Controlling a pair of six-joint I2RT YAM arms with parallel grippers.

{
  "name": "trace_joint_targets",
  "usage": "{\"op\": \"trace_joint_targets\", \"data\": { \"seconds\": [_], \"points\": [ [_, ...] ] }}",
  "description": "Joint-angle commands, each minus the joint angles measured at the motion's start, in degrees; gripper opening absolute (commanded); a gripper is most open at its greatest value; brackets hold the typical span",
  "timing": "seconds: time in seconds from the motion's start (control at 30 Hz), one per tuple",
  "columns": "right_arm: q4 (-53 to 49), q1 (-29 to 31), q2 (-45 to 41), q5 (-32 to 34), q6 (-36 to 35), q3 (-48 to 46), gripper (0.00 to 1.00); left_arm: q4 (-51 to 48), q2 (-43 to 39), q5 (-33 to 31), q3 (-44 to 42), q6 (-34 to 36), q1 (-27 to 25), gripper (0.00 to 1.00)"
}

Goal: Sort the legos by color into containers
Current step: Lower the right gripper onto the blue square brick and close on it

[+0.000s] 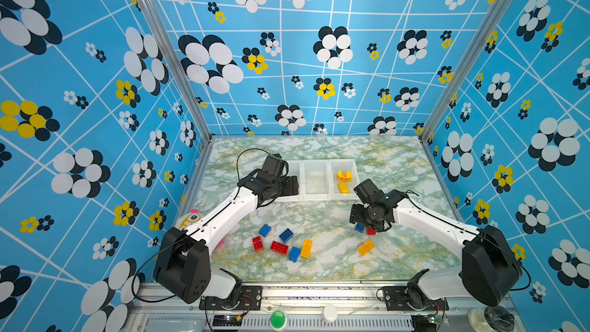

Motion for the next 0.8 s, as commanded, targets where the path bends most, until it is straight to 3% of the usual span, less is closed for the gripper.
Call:
{"op": "trace_joint_targets", "data": {
  "seconds": [0.0, 0.77],
  "points": [
    [2.63, 0.69, 1.37, 1.06, 3.70, -1.10, 0.79, 0.49, -1.95, 1.08, -0.79, -0.75, -0.33, 0.89],
    [7.19, 1.33, 7.20, 0.33, 5.66, -3.25, 0.77, 0.51, -2.28, 1.12, -1.51, -0.80, -0.15, 0.91]
  ]
}}
